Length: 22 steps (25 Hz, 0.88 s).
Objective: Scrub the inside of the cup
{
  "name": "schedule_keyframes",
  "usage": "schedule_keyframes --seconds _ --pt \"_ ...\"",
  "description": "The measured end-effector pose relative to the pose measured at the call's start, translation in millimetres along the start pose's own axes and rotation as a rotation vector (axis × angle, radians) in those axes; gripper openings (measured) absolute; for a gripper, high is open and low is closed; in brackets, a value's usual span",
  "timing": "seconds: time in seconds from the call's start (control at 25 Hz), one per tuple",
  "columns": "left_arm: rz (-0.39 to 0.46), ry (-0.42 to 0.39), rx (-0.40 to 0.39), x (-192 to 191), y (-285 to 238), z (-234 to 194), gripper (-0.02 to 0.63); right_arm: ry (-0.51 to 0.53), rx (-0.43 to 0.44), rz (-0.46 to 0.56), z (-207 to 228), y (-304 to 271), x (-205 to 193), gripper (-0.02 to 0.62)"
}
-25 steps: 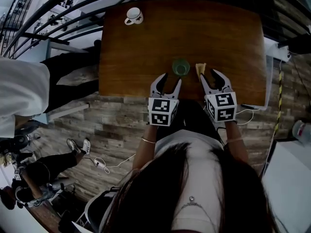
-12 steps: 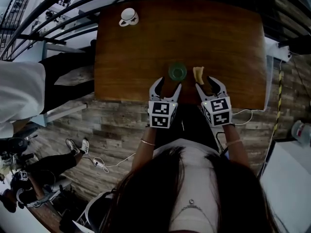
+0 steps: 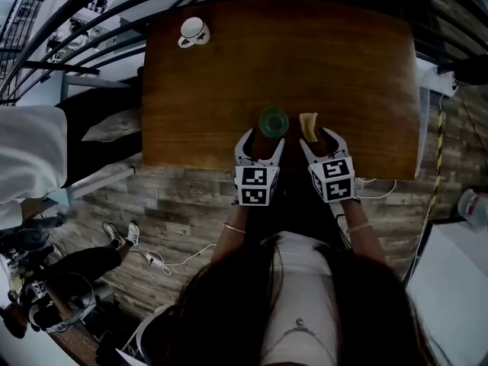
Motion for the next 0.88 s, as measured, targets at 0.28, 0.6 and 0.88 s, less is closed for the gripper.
schedule_keyframes --seconds 0.28,0.6,0.88 --pt "-0.043 -0.011 -0.004 -13.9 -19.4 9.2 0.314 -0.020 -0.004 -0.040 11.7 -16.3 -14.8 0.241" --pt "-0.025 -0.046 0.032 -19.2 -39.7 12.4 0.328 -0.034 0.011 -0.078 14.0 -35.0 -27.1 0.245" --pt "-0.032 -0.056 0.071 -27.0 -54.9 15.7 0.357 -0.027 0.011 -0.090 15.2 -46.5 -28.5 0.245"
Point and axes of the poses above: the fingertips, and each gripper's own axes: y backward along the fingers, z to its right, x out of its top, the point moved 6 cm from there along y, backward along the fingers, and after that the axes turned 8 degrees about x, right-handed, at the moved point
